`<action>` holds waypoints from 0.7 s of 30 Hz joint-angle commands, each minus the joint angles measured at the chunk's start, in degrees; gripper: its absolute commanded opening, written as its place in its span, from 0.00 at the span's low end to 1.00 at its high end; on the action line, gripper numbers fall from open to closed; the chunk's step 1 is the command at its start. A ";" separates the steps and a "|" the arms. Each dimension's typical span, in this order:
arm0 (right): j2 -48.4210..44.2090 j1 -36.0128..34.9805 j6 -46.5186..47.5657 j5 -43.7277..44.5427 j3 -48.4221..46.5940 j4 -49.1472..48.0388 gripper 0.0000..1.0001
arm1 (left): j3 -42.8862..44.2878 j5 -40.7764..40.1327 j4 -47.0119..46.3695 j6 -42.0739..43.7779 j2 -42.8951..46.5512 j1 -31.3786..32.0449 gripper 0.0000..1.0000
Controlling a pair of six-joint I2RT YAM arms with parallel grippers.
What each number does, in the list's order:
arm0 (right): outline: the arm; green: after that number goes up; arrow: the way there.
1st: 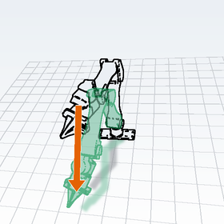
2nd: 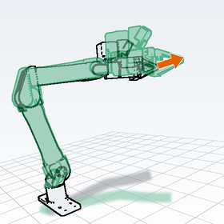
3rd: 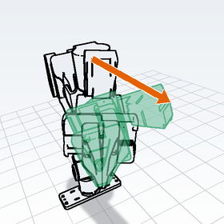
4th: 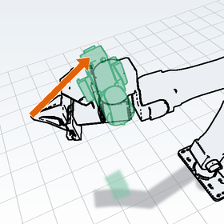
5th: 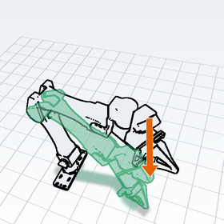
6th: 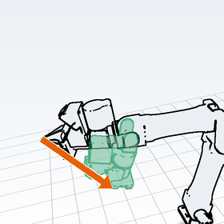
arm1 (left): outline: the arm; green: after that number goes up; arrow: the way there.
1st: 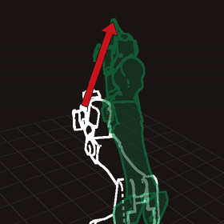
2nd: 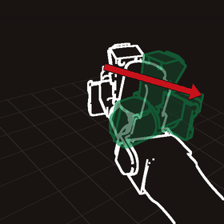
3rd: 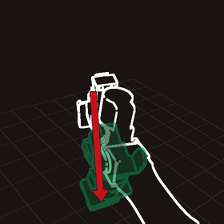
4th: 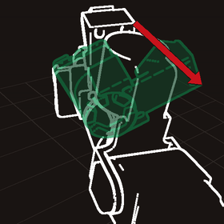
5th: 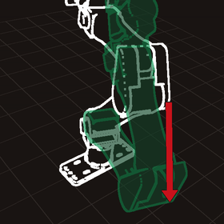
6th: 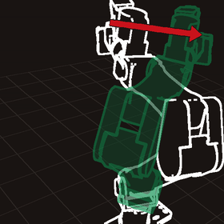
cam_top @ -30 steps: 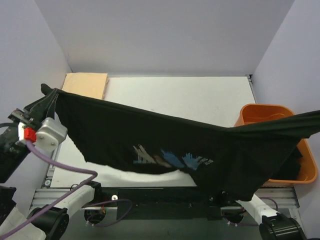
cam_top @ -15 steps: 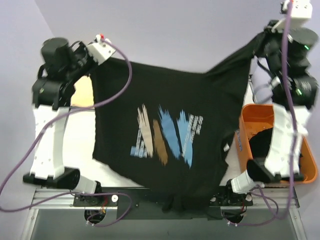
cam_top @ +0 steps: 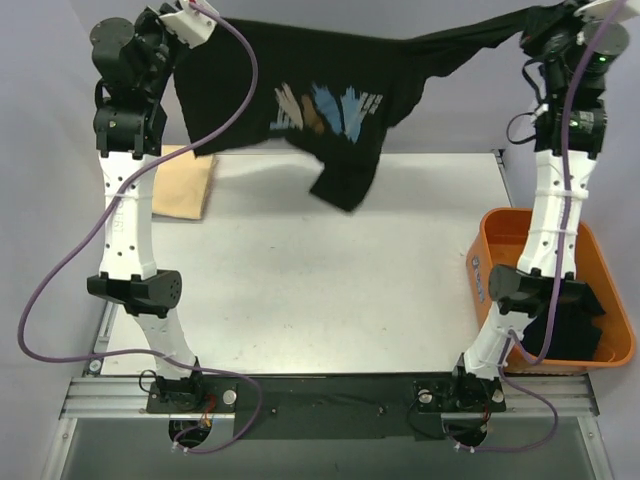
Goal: Fold and stack the t-shirts
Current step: Flatten out the tshirt
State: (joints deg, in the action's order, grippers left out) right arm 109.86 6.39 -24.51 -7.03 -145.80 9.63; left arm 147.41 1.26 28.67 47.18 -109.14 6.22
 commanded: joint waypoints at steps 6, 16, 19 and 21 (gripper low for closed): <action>-21.41 5.48 3.76 -10.35 19.99 -2.62 0.00 | -17.56 3.82 -2.31 8.09 15.68 -1.21 0.00; -58.05 -12.60 6.79 -6.07 80.86 22.79 0.00 | -76.69 10.79 13.68 24.35 43.46 2.30 0.00; -65.10 -24.18 -2.26 -5.28 93.39 28.68 0.00 | -87.18 10.26 18.69 25.24 46.91 2.75 0.00; -66.96 -32.79 -10.09 -4.76 102.44 28.43 0.00 | -94.91 8.51 19.85 26.20 48.58 2.83 0.00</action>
State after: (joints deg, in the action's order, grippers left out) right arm 48.21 -13.50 -21.32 -13.50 -54.11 31.44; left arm 62.19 10.46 41.28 68.71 -64.99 8.93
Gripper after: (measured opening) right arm 0.004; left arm 0.020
